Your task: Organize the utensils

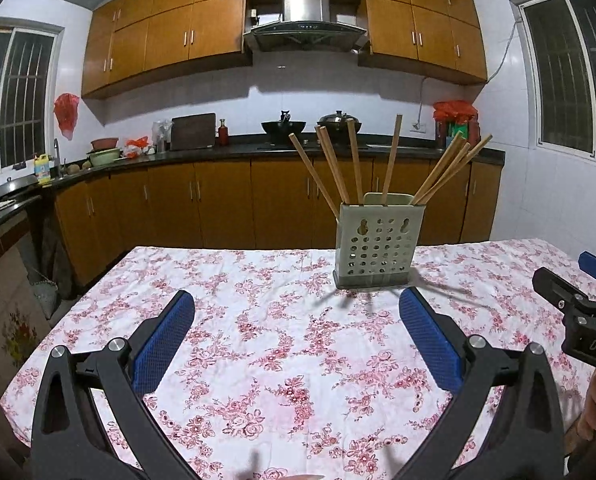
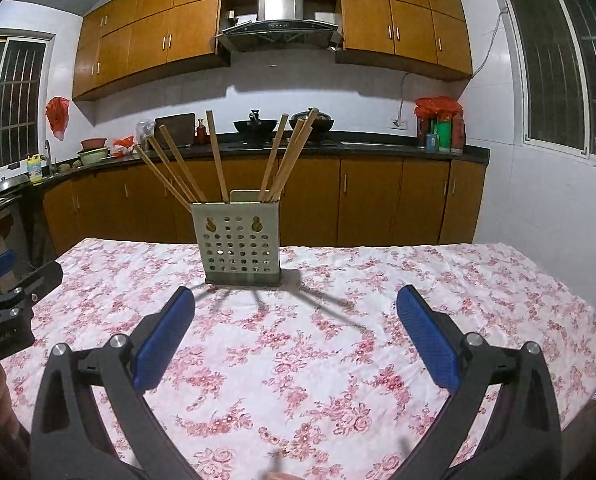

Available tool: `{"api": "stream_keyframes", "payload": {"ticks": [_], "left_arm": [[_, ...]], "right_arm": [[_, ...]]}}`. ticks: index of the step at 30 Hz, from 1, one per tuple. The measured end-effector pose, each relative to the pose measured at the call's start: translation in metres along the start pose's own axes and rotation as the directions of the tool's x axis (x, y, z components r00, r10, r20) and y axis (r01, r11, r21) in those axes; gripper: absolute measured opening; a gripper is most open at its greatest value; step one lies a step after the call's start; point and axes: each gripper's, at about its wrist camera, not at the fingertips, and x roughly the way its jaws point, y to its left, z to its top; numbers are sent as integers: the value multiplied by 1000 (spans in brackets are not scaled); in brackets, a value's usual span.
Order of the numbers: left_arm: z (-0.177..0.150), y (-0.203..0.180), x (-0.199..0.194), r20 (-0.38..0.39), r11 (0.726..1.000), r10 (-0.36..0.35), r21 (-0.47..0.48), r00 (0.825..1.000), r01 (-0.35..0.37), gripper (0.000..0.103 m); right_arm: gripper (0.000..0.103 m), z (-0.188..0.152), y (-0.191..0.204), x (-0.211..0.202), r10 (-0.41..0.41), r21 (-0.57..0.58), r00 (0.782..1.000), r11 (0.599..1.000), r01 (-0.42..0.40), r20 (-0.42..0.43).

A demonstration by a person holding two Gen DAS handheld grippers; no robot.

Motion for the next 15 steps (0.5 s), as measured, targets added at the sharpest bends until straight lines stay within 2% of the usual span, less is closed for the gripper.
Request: {"api": "stream_keyframes", "payload": {"ticks": [15], "left_arm": [[-3, -5, 2, -22, 1000, -9, 3, 1000, 9, 101]], "right_arm": [[99, -3, -2, 1, 8, 11, 1000, 1000, -8, -19]]}}
